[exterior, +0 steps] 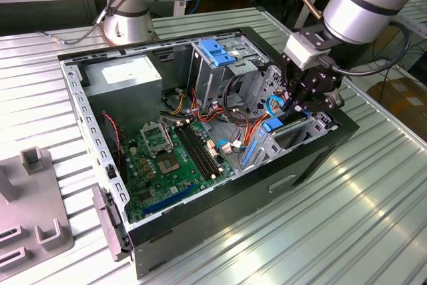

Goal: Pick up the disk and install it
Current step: 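Insert the second disk wire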

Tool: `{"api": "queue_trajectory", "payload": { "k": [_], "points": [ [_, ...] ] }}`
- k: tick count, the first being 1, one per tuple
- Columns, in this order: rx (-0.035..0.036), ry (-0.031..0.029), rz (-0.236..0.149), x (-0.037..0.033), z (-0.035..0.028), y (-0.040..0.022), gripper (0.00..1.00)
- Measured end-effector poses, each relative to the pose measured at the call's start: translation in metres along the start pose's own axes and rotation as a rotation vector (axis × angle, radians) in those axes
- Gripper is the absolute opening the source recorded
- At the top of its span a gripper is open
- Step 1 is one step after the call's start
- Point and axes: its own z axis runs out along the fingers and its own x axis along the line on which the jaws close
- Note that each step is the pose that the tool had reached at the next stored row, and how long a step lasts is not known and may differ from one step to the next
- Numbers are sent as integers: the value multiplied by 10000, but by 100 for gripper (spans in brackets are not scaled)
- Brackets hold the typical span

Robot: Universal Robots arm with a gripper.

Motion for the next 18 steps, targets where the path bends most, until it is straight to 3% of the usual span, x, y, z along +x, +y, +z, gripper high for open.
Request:
{"api": "queue_trajectory", "payload": {
  "k": [1, 2, 3, 18],
  "points": [
    [0, 0, 0, 1, 17, 1, 16],
    [0, -2, 0, 7, 74, 4, 16],
    [0, 0, -1, 0, -23, -2, 16],
    [0, 1, 0, 9, 52, 2, 16]
  ]
}}
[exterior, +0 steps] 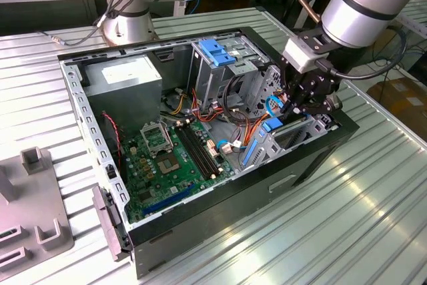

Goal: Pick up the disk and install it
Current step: 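Insert the second disk wire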

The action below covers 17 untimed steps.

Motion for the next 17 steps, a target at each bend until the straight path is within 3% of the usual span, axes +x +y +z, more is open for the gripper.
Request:
{"api": "queue_trajectory", "payload": {
  "k": [7, 8, 9, 12, 14, 17],
  "points": [
    [1, -4, 0, 0, 3, 0, 17],
    [1, -5, 0, 0, 3, 0, 24],
    [1, -6, 0, 0, 0, 0, 24],
    [0, -4, 0, -2, -34, -2, 24],
    [0, -4, 0, -7, -89, -5, 24],
    [1, -8, 0, -8, -105, -6, 22]
  ]
}}
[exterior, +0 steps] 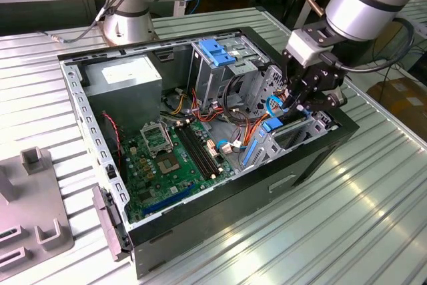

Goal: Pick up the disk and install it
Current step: 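Insert the second disk wire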

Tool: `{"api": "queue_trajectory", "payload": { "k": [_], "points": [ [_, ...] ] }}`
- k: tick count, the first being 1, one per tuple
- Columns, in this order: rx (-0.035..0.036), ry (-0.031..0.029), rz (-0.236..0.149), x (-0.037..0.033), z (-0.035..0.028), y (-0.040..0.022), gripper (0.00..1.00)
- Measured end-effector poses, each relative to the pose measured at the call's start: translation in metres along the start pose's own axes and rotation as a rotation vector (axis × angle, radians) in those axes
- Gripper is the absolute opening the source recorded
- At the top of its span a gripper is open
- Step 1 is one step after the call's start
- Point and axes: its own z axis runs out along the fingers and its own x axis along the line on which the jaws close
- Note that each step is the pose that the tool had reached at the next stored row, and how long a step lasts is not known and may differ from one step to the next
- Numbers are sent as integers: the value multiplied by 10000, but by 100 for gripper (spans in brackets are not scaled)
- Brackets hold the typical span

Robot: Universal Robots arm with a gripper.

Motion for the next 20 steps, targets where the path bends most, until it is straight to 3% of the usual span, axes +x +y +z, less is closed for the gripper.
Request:
{"api": "queue_trajectory", "payload": {
  "k": [3, 20],
  "points": [
    [0, 3, 0, 0, -7, 0, 10],
    [0, 4, 0, -3, -43, -2, 10]
  ]
}}
